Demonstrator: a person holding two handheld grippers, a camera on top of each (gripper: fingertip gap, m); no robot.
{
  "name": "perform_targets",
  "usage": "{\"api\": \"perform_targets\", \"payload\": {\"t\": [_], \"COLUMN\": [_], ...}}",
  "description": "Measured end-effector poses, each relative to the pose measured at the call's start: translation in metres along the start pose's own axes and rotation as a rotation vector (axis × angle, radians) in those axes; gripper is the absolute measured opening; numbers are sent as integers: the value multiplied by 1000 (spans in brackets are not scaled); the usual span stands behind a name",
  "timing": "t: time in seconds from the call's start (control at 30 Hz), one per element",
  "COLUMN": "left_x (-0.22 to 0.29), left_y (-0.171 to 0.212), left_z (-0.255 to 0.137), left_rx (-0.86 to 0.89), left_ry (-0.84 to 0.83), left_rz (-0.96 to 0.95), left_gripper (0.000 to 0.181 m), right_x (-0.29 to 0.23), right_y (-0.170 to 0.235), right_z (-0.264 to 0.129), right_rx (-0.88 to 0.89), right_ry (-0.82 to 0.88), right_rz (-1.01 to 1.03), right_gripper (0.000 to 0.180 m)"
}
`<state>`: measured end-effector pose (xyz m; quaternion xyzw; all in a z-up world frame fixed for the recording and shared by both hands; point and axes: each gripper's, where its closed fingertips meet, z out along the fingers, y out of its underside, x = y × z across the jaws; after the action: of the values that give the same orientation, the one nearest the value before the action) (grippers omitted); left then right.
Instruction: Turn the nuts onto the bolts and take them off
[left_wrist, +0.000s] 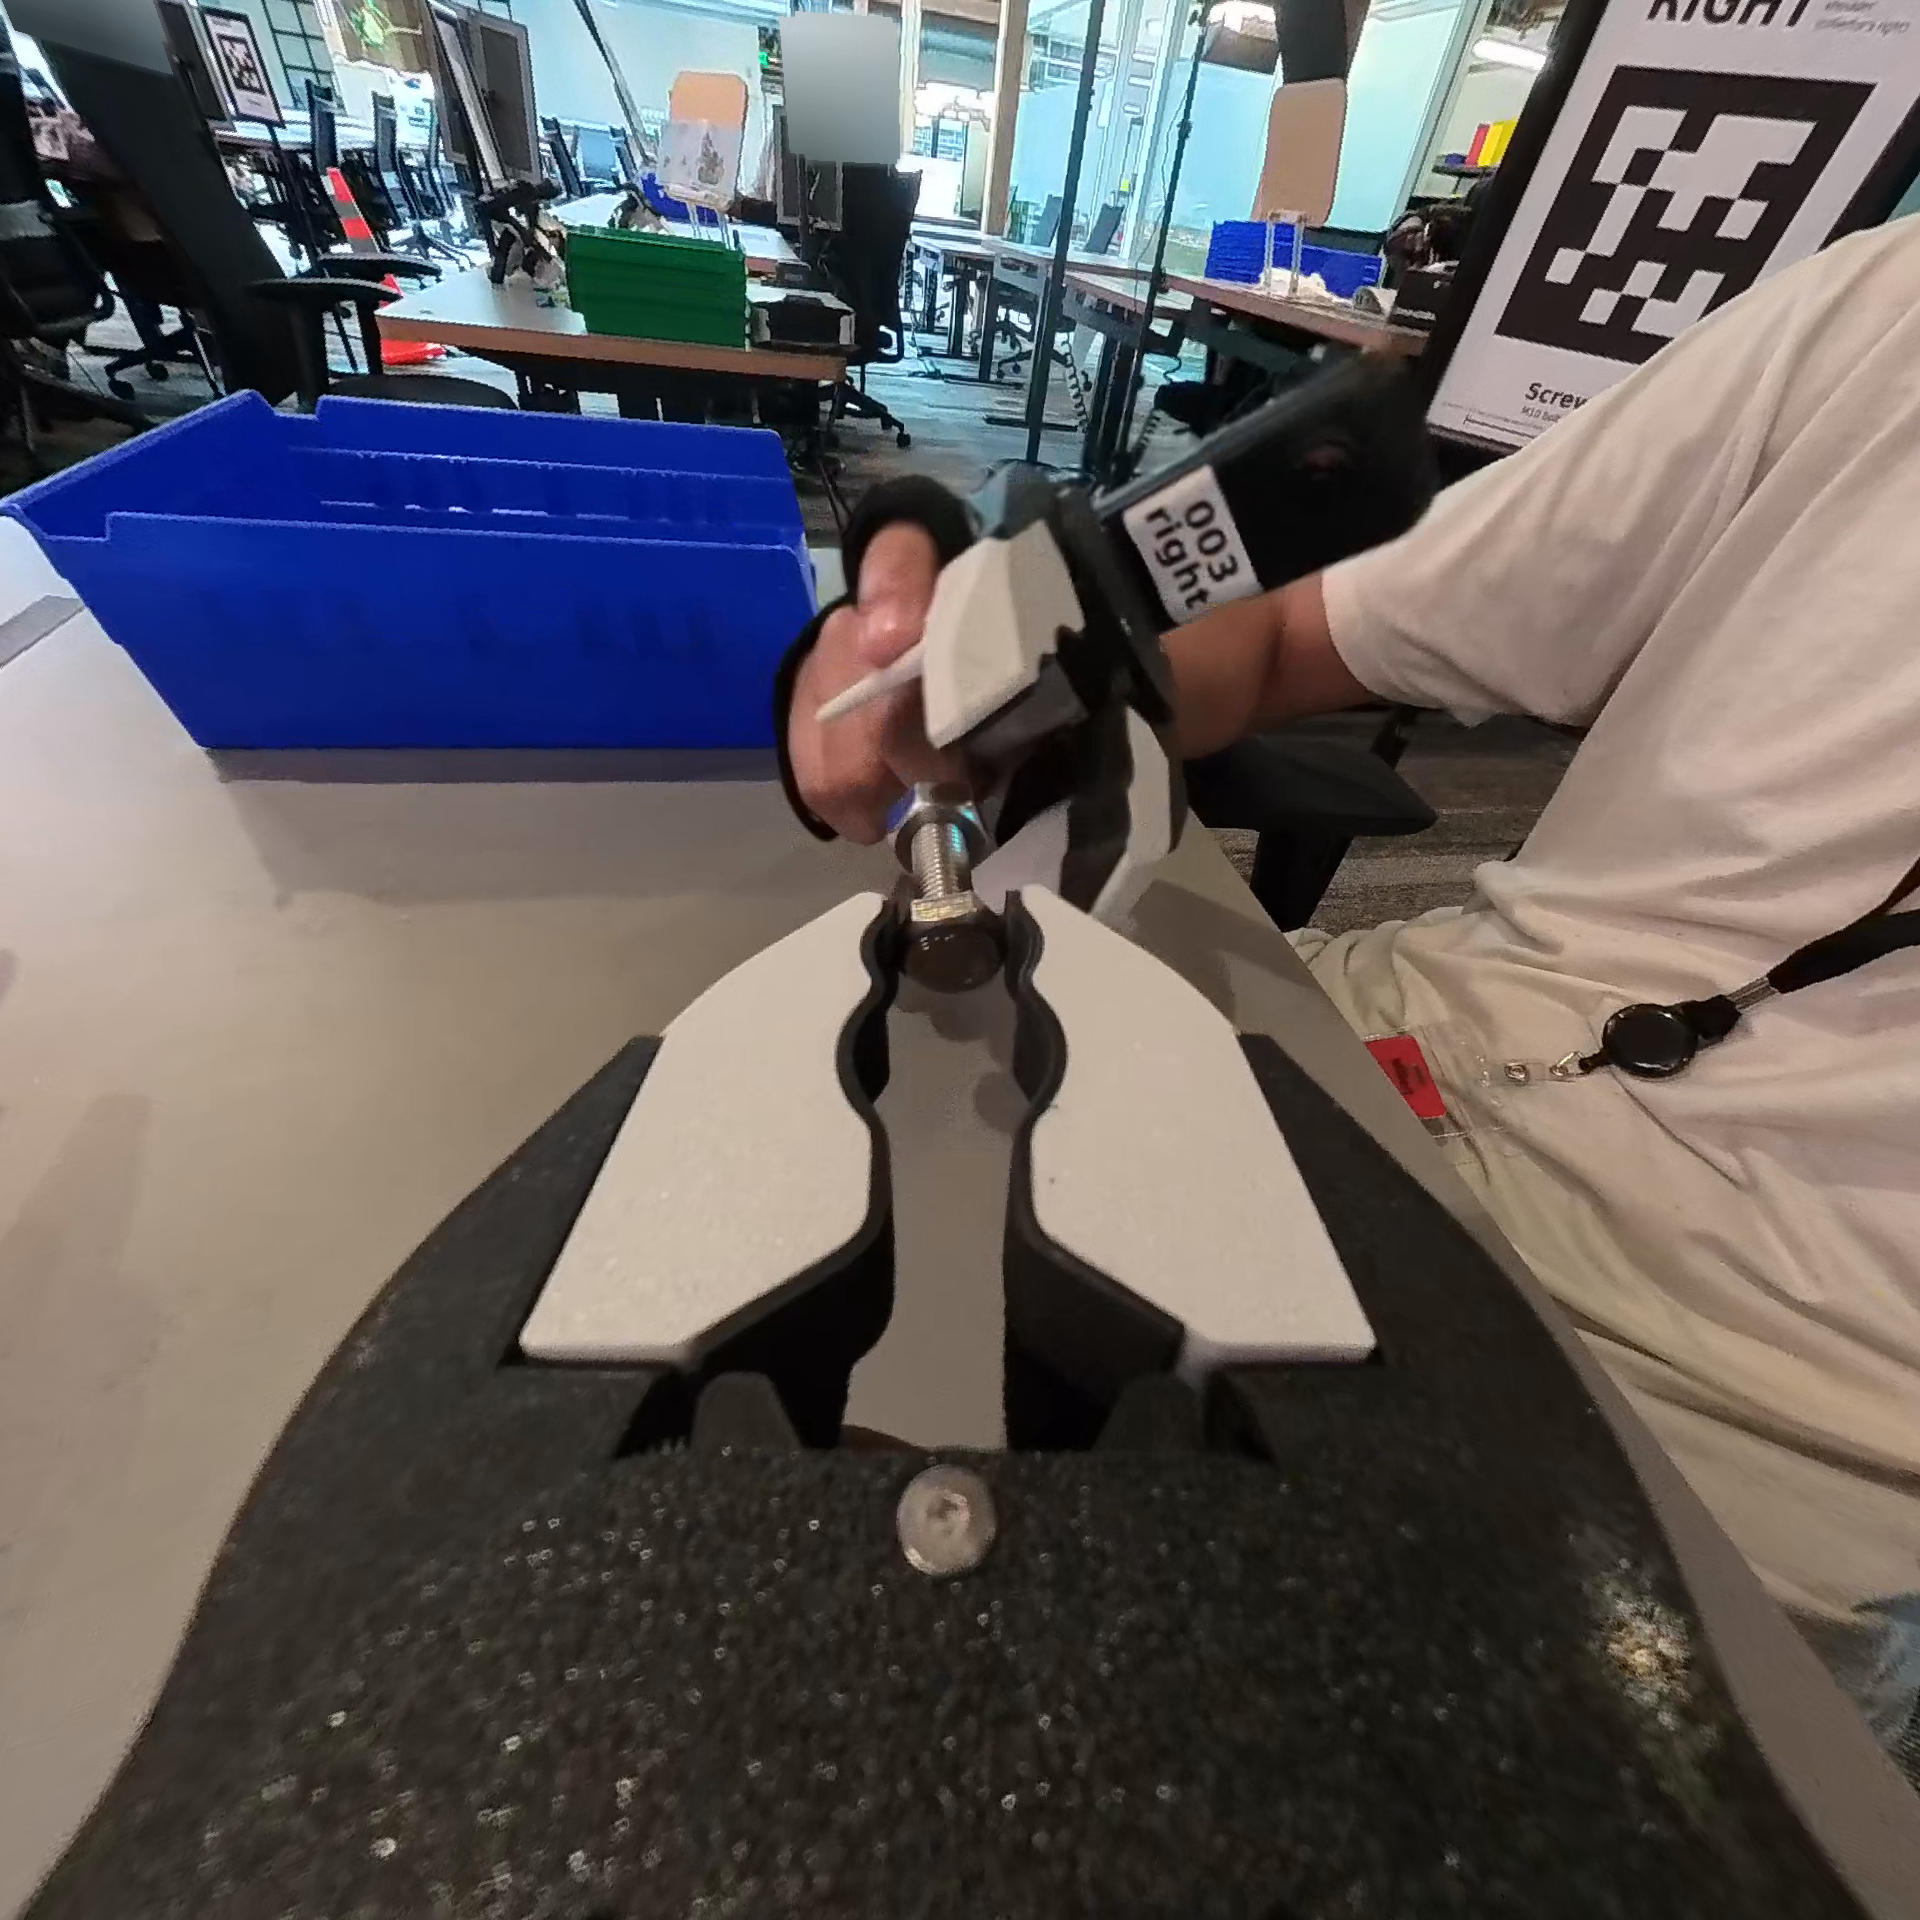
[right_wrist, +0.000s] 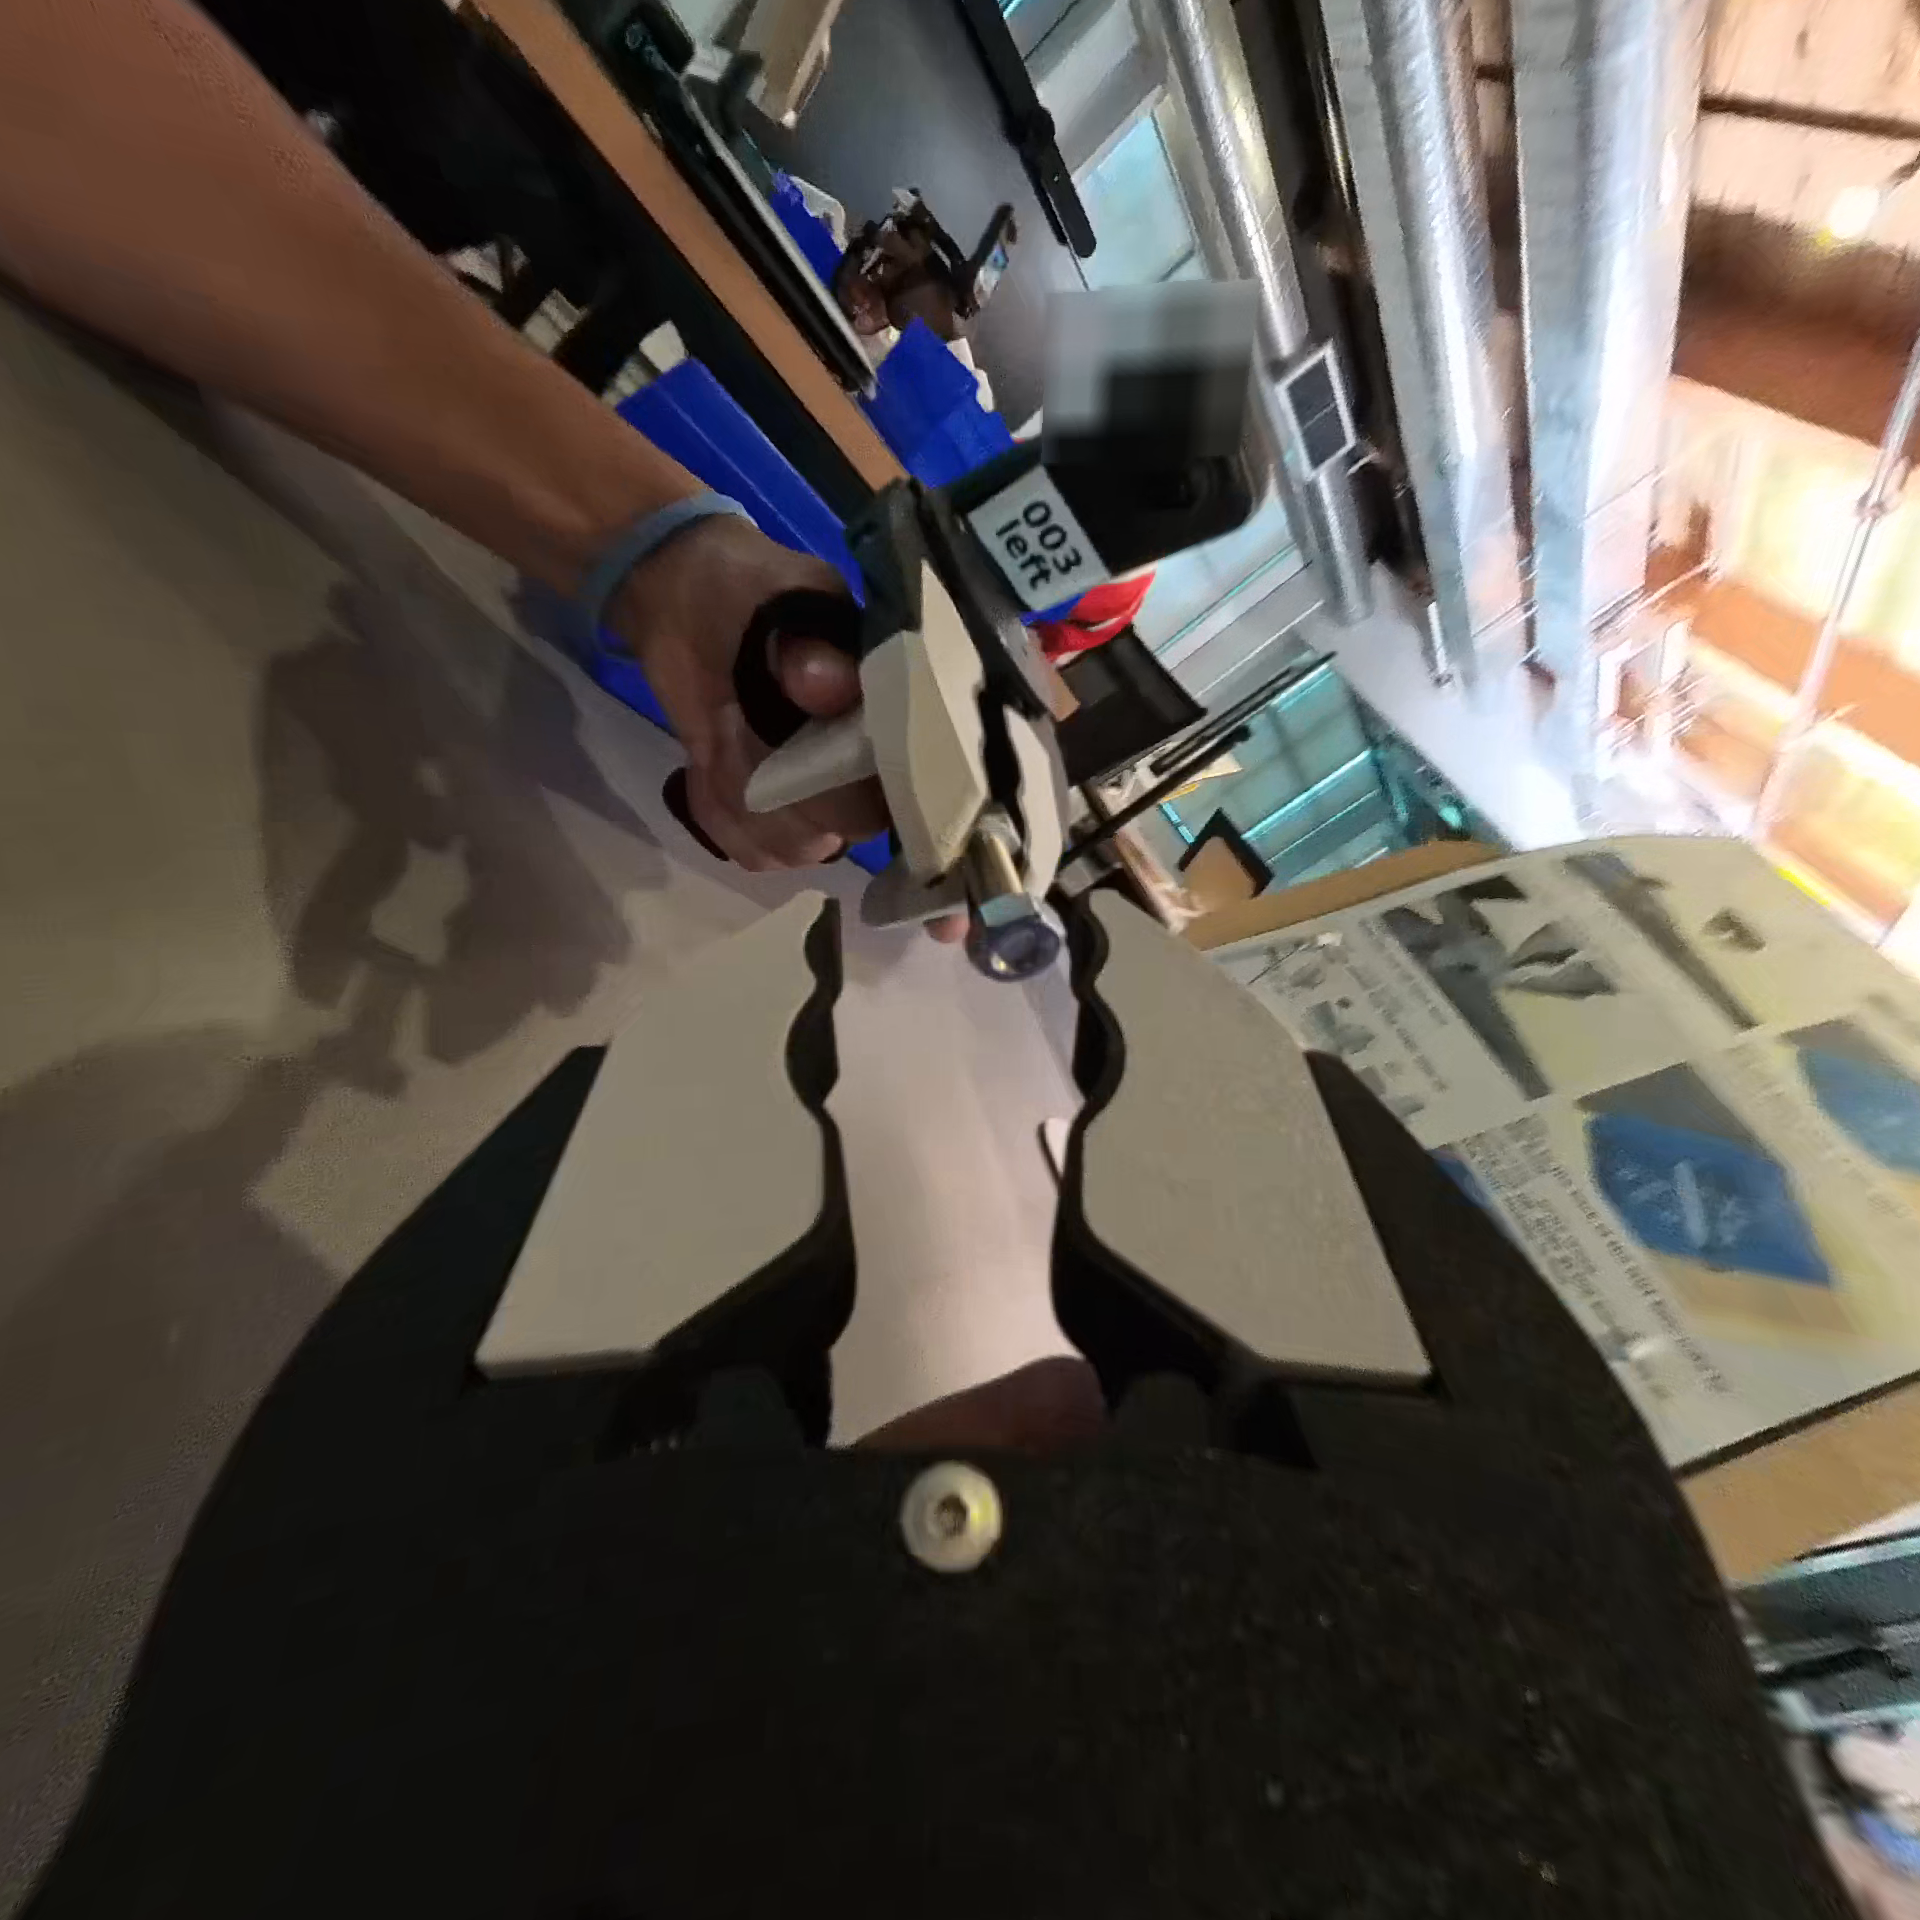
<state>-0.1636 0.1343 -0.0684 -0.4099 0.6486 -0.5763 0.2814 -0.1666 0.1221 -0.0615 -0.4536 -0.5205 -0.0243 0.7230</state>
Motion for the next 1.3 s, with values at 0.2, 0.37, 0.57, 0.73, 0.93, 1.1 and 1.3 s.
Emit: {"api": "perform_targets", "payload": {"t": [0.2,0.37,0.57,0.73,0.93,1.1,1.3], "left_x": [10,7,3,-6,-1,3,8], "left_y": [6,8,1,7,5,2,5], "left_z": [8,8,4,0,1,1,5], "left_rx": [-29,-45,-32,-55,-28,1,-15], "left_ry": [55,28,-16,-57,-14,32,56], "left_rz": [-9,9,46,48,16,-17,-21], "left_gripper": [19,19,19,19,19,19,19], "right_x": [-5,-3,11,7,20,11,-1], "right_y": [6,9,3,16,12,16,12], "right_z": [2,3,9,14,3,-1,1], "right_rx": [-30,-34,148,189,148,-52,-53], "right_ry": [27,-105,-428,-589,-223,-6,14], "right_rz": [-141,202,1299,1768,848,7,-166], "right_gripper": [18,17,17,17,45,46,23]}}
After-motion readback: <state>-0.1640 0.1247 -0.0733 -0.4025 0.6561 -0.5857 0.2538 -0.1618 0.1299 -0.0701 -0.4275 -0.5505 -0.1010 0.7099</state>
